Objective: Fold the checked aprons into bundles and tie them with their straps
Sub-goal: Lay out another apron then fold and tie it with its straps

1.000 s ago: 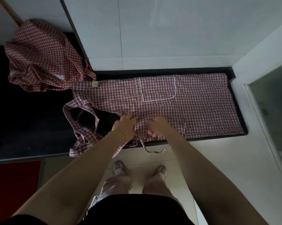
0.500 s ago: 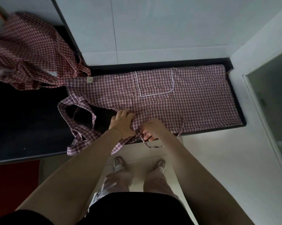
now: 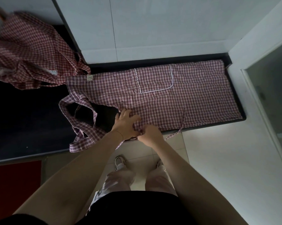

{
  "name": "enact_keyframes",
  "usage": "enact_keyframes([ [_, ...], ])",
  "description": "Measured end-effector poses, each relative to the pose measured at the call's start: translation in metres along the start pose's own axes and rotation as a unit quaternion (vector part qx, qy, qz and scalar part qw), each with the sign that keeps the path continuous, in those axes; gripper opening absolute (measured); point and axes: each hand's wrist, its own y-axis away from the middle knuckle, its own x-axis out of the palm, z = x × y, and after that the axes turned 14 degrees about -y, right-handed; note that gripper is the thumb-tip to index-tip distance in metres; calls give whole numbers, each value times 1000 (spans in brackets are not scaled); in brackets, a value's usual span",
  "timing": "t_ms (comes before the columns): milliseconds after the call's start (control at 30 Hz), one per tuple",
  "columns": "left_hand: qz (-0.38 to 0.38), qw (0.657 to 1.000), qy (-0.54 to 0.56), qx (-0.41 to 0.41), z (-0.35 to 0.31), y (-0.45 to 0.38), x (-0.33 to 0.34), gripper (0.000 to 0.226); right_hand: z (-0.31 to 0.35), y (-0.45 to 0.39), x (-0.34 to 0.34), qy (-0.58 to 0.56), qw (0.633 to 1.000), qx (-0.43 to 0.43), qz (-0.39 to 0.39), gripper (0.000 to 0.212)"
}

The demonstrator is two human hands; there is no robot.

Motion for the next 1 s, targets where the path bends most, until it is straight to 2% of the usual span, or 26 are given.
enact_keyframes([
  [67, -51, 999, -5, 9, 0, 3, 3, 25, -2, 1, -7, -106, 994, 16, -12, 23],
  [133, -64, 997, -29, 22, 1, 4, 7, 12, 2, 2, -18, -243, 968, 60, -15, 16],
  [200, -96, 995, -5, 29, 1, 1, 7, 8, 7, 3, -32, -412, 902, 126, 27, 11],
  [233, -108, 994, 17, 21, 2, -1, 5, 9, 7, 5, -39, -469, 868, 155, 50, 12],
  [267, -100, 995, 21, 11, 3, -3, 2, 10, 5, 7, -45, -483, 855, 176, 70, 17],
  [333, -68, 997, -23, 21, 6, -7, -5, 12, -5, 13, -51, -387, 890, 203, 128, 23],
  [367, -59, 996, -48, 38, 7, -10, -7, 14, -12, 17, -50, -301, 912, 216, 179, 22],
  [400, -47, 995, -72, 56, 7, -10, -10, 20, -17, 20, -47, -213, 915, 237, 247, 21],
  [467, -5, 987, -140, 76, 3, -10, -14, 36, -22, 22, -37, -72, 873, 295, 381, 23],
  [500, 9, 981, -178, 81, -1, -9, -14, 40, -21, 21, -33, -18, 854, 303, 423, 19],
  [533, 11, 974, -210, 87, -5, -9, -13, 39, -17, 20, -32, 23, 849, 295, 437, 15],
  [567, 7, 967, -236, 91, -8, -9, -12, 32, -16, 15, -31, 40, 868, 266, 417, 13],
  [633, 4, 961, -262, 93, -14, -10, -11, 20, -15, 5, -33, 20, 930, 190, 314, 20],
  [733, 8, 976, -206, 69, -13, -13, -12, 20, -10, -1, -37, -35, 982, 103, 157, 14],
  [867, 11, 999, -36, -13, 0, -19, -18, 17, -11, -2, -37, -35, 998, 1, -45, 6],
  [1000, 10, 999, 10, -42, 8, -21, -19, 12, -17, -6, -36, 4, 984, -41, -172, 29],
])
